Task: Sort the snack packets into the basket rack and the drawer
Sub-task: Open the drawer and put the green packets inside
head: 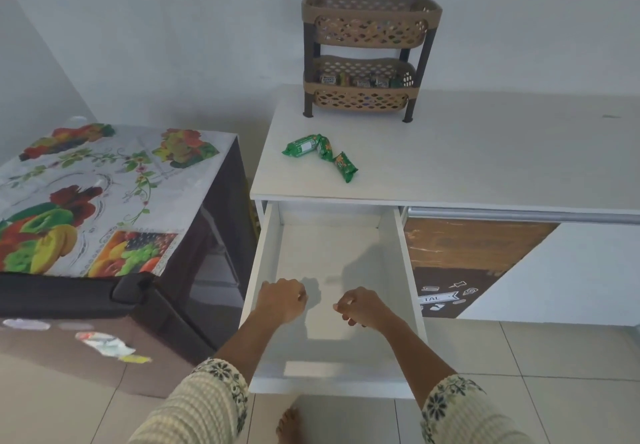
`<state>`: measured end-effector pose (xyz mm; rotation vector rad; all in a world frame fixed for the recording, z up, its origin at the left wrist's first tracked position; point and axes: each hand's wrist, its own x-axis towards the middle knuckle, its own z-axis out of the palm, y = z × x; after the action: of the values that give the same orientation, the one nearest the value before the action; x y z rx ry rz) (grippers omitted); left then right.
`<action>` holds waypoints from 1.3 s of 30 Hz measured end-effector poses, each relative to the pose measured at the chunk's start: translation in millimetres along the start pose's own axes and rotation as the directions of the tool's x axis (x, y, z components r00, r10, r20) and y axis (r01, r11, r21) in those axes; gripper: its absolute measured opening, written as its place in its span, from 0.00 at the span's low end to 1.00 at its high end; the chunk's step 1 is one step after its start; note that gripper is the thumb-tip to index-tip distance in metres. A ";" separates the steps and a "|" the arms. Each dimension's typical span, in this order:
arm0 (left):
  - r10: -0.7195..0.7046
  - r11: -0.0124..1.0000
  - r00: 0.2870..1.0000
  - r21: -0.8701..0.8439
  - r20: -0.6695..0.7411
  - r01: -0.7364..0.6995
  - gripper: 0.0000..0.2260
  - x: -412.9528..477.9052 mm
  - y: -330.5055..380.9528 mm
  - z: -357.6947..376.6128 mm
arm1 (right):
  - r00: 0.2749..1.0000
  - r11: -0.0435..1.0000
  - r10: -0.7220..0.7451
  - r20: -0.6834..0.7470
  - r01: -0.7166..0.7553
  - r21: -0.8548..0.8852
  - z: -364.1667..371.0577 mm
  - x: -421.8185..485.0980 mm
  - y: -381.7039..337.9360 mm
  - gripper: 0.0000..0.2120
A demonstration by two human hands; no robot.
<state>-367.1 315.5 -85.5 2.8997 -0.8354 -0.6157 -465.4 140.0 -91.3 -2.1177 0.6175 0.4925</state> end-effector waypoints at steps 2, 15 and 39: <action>0.019 0.999 0.998 -0.031 -0.062 -0.021 0.14 26.4 1.6 -18.2 | 0.996 0.999 -0.032 -0.084 0.034 0.021 -12.5 20.2 -12.8 0.08; -0.024 0.948 0.930 -0.303 -0.366 -0.095 0.13 182.0 25.9 -141.2 | 0.804 0.970 -0.244 -0.542 0.196 -0.145 -120.2 129.2 -108.6 0.11; -0.399 0.902 0.894 -0.262 -0.203 0.343 0.22 352.8 -15.3 -177.3 | 0.725 0.987 -0.159 -0.671 0.116 -0.109 -165.2 246.5 -101.4 0.21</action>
<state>-17.1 135.2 -52.0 2.8588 -0.1619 -0.3184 -188.2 -5.2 -69.8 -2.3655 0.8400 -0.3978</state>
